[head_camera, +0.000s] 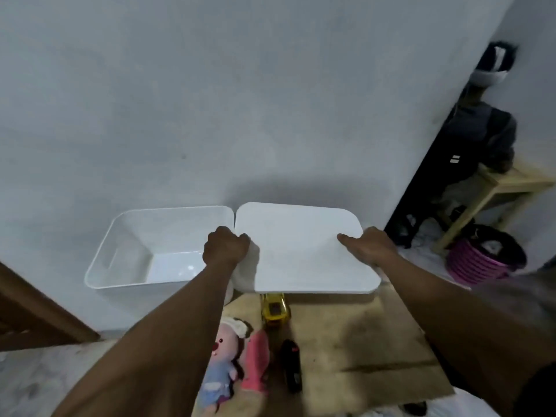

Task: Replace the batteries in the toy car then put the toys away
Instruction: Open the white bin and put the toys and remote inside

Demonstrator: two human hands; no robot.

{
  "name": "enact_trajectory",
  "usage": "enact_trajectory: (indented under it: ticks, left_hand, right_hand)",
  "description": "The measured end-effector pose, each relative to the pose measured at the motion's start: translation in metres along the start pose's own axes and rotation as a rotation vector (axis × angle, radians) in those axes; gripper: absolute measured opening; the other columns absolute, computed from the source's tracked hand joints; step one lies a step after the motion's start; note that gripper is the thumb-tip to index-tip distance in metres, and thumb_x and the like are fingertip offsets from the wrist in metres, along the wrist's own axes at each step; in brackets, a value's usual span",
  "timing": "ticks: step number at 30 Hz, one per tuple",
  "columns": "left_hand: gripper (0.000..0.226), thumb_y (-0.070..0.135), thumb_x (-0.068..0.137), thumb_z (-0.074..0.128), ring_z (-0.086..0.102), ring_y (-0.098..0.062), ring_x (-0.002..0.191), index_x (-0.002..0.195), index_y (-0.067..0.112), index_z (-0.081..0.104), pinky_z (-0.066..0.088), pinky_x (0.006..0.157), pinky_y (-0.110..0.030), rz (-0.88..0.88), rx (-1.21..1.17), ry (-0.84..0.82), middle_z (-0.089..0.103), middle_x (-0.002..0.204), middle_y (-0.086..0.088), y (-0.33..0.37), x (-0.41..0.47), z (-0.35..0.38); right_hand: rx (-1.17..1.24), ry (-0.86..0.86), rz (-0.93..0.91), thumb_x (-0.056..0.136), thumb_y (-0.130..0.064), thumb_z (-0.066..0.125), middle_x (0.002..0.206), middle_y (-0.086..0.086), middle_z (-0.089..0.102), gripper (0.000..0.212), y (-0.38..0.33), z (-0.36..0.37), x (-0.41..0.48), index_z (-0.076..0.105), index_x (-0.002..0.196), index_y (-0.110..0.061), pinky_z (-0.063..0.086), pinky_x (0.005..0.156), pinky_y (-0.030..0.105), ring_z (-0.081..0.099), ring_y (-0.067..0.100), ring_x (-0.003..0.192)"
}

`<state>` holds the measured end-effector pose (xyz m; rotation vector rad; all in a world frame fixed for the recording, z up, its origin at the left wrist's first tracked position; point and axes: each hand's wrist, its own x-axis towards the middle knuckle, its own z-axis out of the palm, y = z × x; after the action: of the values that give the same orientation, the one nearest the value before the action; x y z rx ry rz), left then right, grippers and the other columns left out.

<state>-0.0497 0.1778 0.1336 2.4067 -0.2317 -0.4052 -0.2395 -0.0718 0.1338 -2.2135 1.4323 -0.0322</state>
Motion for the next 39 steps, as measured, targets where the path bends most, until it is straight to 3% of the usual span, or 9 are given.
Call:
enact_trajectory:
  ticks: [6, 10, 17, 21, 26, 30, 34, 36, 39]
  left_hand:
    - [0.046, 0.037, 0.088, 0.059, 0.064, -0.031, 0.105, 0.116, 0.002, 0.064, 0.054, 0.086, -0.037, 0.052, -0.043, -0.180, 0.068, 0.115, -0.015, 0.027, -0.023, 0.099]
    - [0.058, 0.043, 0.088, 0.060, 0.058, -0.031, 0.118, 0.132, 0.005, 0.054, 0.046, 0.084, -0.028, -0.073, 0.063, -0.288, 0.060, 0.133, -0.014, 0.028, -0.029, 0.163]
    - [0.075, 0.041, 0.086, 0.066, 0.052, -0.036, 0.126, 0.146, 0.006, 0.037, 0.049, 0.101, -0.039, -0.225, 0.036, -0.412, 0.051, 0.141, -0.016, 0.020, -0.041, 0.237]
    - [0.080, 0.038, 0.087, 0.065, 0.049, -0.035, 0.128, 0.151, 0.010, 0.027, 0.048, 0.100, -0.038, -0.261, 0.048, -0.409, 0.048, 0.143, -0.015, 0.010, -0.047, 0.257]
    - [0.078, 0.035, 0.088, 0.062, 0.052, -0.035, 0.125, 0.153, 0.013, 0.025, 0.048, 0.093, -0.035, -0.230, 0.033, -0.392, 0.050, 0.141, -0.013, 0.002, -0.049, 0.259]
    - [0.075, 0.037, 0.086, 0.061, 0.053, -0.034, 0.124, 0.151, 0.014, 0.030, 0.051, 0.098, -0.039, -0.183, 0.045, -0.410, 0.050, 0.142, -0.013, 0.005, -0.052, 0.239]
    - [0.067, 0.032, 0.084, 0.064, 0.059, -0.035, 0.119, 0.144, 0.012, 0.043, 0.055, 0.088, -0.036, -0.137, -0.033, -0.417, 0.053, 0.140, -0.012, -0.003, -0.055, 0.201]
    - [0.053, 0.034, 0.085, 0.065, 0.058, -0.029, 0.119, 0.132, 0.011, 0.055, 0.048, 0.085, -0.028, -0.083, -0.033, -0.384, 0.057, 0.134, -0.010, -0.015, -0.054, 0.178]
    - [0.037, 0.030, 0.084, 0.066, 0.063, -0.028, 0.105, 0.116, 0.012, 0.063, 0.053, 0.084, -0.031, -0.052, -0.041, -0.370, 0.063, 0.121, -0.009, -0.044, -0.054, 0.132]
  right_hand:
    - [-0.021, -0.004, 0.105, 0.077, -0.072, 0.063, 0.121, 0.012, 0.066, 0.077, 0.092, -0.004, 0.035, 0.063, 0.120, -0.007, 0.053, 0.085, 0.037, 0.064, 0.034, 0.107]
    - [-0.067, -0.071, 0.165, 0.082, -0.070, 0.060, 0.140, 0.016, 0.053, 0.087, 0.138, 0.010, 0.060, 0.049, 0.139, -0.005, 0.046, 0.102, 0.043, 0.054, 0.036, 0.126]
    - [-0.067, -0.209, 0.229, 0.085, -0.069, 0.059, 0.140, 0.019, 0.052, 0.084, 0.196, 0.046, 0.085, 0.051, 0.136, -0.003, 0.044, 0.105, 0.047, 0.052, 0.037, 0.127]
    - [-0.073, -0.255, 0.250, 0.085, -0.069, 0.058, 0.141, 0.019, 0.050, 0.085, 0.210, 0.065, 0.092, 0.049, 0.138, -0.003, 0.044, 0.106, 0.047, 0.051, 0.038, 0.127]
    - [-0.082, -0.216, 0.245, 0.088, -0.065, 0.056, 0.140, 0.019, 0.050, 0.080, 0.213, 0.078, 0.089, 0.049, 0.138, -0.003, 0.044, 0.104, 0.047, 0.050, 0.039, 0.127]
    - [-0.083, -0.024, 0.150, 0.093, -0.052, 0.058, 0.144, 0.018, 0.042, 0.070, 0.195, 0.081, 0.066, 0.039, 0.145, -0.010, 0.039, 0.105, 0.051, 0.039, 0.038, 0.134]
    - [0.110, 0.142, -0.081, 0.090, -0.033, 0.068, 0.126, 0.014, 0.060, 0.041, 0.154, 0.094, 0.030, 0.061, 0.125, -0.011, 0.046, 0.096, 0.042, 0.055, 0.031, 0.121]
    - [0.188, 0.124, -0.115, 0.088, -0.028, 0.070, 0.115, 0.008, 0.067, 0.030, 0.126, 0.102, 0.009, 0.067, 0.114, -0.013, 0.047, 0.093, 0.036, 0.062, 0.026, 0.113]
    - [0.169, 0.031, -0.186, 0.088, -0.030, 0.069, 0.104, 0.003, 0.068, 0.024, 0.080, 0.120, -0.031, 0.067, 0.109, -0.017, 0.048, 0.090, 0.032, 0.064, 0.022, 0.105]
